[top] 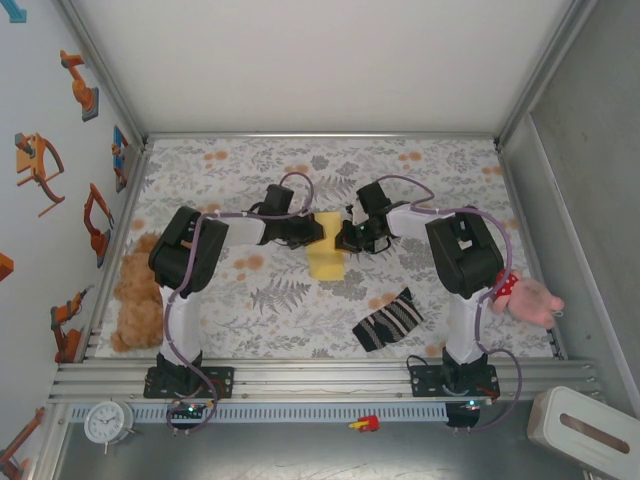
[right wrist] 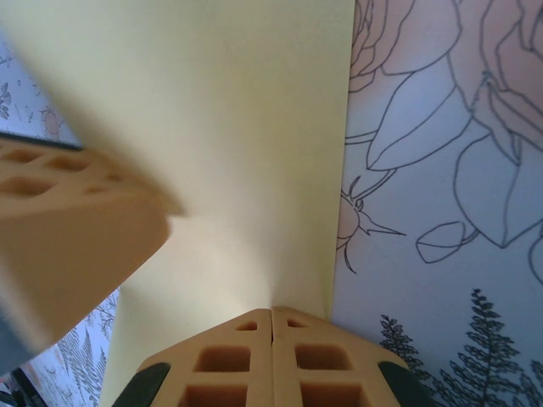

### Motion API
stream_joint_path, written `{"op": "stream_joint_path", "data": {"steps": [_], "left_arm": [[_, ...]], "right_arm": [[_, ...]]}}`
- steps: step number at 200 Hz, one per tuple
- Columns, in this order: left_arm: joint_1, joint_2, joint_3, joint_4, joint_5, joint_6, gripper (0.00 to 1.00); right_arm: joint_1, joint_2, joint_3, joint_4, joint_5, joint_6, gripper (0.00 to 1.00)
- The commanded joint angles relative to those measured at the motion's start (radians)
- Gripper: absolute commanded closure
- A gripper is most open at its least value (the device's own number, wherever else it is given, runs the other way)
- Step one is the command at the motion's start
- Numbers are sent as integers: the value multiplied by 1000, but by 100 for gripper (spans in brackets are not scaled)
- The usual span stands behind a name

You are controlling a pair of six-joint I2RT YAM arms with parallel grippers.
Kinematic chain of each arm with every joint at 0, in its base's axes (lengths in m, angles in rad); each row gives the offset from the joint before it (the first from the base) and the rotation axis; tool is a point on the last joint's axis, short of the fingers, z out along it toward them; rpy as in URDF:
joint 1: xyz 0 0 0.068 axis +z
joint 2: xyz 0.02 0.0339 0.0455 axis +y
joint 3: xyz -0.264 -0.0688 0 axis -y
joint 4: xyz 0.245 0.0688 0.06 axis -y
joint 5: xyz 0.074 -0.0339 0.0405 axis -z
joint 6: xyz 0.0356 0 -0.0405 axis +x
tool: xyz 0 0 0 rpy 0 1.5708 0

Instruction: Fold a paper plane with a square sheet of paper (pick it up from the middle)

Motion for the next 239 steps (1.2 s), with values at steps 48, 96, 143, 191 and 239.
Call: {"op": "stream_joint_path", "data": {"steps": [48,96,143,191,239], "left_arm": [[119,23,13,-143,-93,49,93],[154,-55,10,-134,-68,67,93],[66,-71,-21,109,33,-51,91],[7,37,71,30,-18,-56,92],[58,98,124,-89,-83,-33,92]], "right_arm": [[-10,147,-125,-207,281,-9,100],[-9,148,-128,-198,278,-3,100],[-9,150,-130,-196,275,-4,100],[-10,151,-138,-190,276,-2,100],[-9,150,-156,-180,284,-4,100]]}}
